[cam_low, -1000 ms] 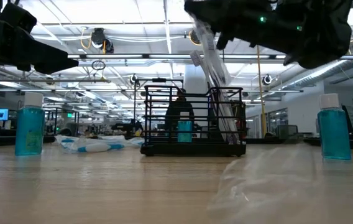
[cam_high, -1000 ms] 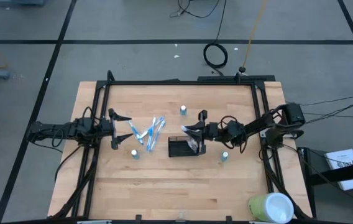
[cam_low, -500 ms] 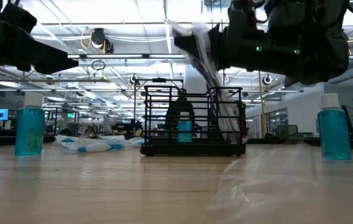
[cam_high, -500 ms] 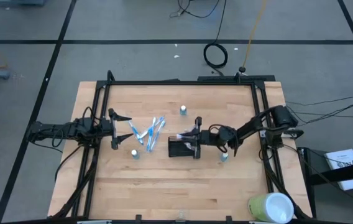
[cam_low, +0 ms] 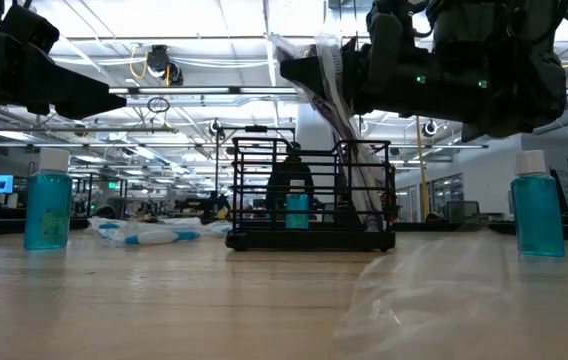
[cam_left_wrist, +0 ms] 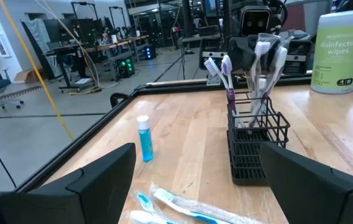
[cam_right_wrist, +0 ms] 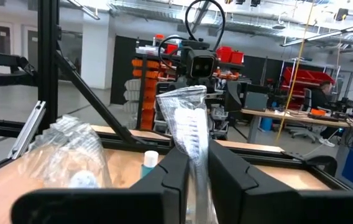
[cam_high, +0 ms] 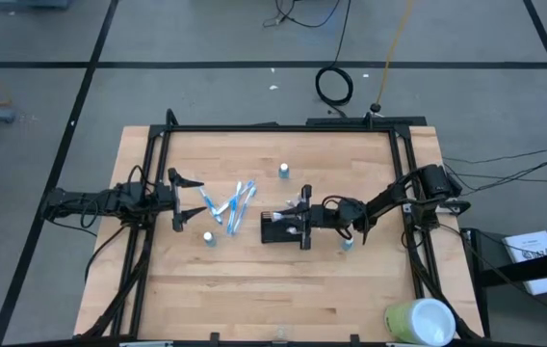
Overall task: Pick & Place toothbrushing station
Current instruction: Put the purple toothbrush into the right section of the wire organizer
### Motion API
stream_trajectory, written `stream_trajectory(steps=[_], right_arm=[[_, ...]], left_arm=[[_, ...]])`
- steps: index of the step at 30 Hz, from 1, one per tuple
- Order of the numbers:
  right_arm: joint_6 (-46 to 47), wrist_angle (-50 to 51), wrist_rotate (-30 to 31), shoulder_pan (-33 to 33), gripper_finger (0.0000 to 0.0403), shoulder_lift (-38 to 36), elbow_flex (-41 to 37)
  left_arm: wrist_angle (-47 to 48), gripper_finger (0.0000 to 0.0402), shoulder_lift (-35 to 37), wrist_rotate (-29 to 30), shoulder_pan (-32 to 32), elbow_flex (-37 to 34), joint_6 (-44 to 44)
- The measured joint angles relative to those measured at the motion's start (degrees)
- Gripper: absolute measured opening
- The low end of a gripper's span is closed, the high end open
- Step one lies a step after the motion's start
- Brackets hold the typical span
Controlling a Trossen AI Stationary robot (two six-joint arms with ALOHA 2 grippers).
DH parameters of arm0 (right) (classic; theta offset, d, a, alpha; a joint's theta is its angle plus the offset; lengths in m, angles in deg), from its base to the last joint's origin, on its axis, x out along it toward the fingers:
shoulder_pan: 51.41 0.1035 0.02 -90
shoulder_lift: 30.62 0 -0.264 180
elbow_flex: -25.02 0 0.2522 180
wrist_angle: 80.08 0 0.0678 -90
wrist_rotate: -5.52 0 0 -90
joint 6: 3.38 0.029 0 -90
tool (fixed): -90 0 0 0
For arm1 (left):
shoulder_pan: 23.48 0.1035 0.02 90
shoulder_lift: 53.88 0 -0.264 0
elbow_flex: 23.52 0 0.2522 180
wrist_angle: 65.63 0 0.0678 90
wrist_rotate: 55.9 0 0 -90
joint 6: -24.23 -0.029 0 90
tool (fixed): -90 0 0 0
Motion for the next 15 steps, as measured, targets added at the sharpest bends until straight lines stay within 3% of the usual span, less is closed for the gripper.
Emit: stream_trajectory(steps=[8,15], right_arm=[[-0.07,-0.22,-0.04,0.0,0.0051,-0.04,0.0],[2.89,0.96,-0.02,0.0,0.0109,-0.67,-0.02]], left_arm=[[0.01,0.0351,0.0,0.0,0.01,0.0,0.0],[0.01,0.0351,0.0,0.0,0.01,0.0,0.0]])
